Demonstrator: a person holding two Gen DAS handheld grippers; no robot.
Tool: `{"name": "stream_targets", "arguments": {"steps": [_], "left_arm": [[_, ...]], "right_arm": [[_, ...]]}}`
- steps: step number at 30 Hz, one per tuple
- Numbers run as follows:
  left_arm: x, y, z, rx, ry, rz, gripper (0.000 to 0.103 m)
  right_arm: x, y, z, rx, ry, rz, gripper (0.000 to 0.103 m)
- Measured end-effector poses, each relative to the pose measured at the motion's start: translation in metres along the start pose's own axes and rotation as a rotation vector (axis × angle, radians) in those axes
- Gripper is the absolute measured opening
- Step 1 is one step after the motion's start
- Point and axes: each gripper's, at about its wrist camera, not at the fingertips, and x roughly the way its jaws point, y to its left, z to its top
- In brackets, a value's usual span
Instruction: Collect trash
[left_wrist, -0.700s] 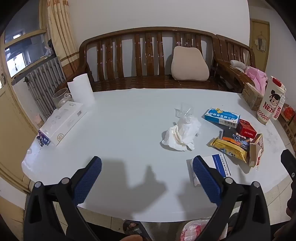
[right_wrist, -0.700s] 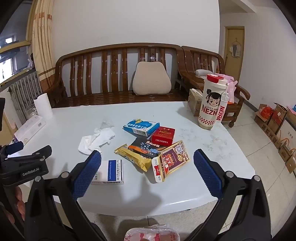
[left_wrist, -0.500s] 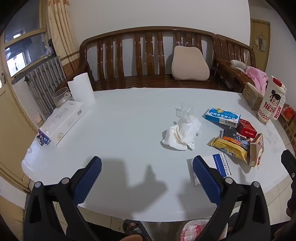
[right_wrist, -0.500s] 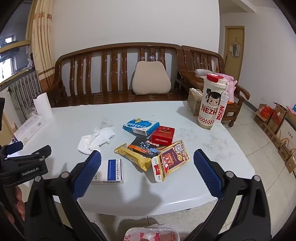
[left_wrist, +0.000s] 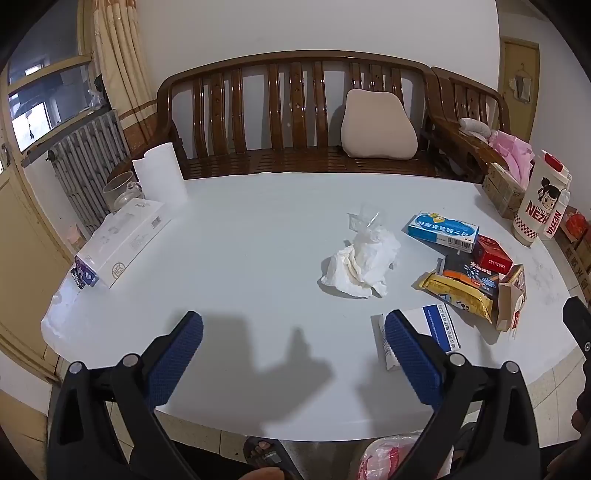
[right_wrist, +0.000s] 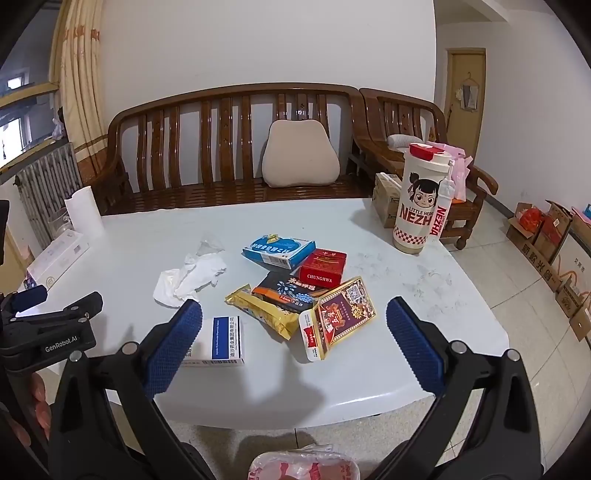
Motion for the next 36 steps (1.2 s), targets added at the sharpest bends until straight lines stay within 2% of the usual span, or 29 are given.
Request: {"name": "stream_targets", "arguments": {"steps": [36], "left_arm": [[-0.0082,-0.0003,0.0035,-0.011,-0.013,-0.01,0.096]], "right_arm": [[0.0039,-0.0036,0.0012,0.014,0.023,0.007,0.098]]}}
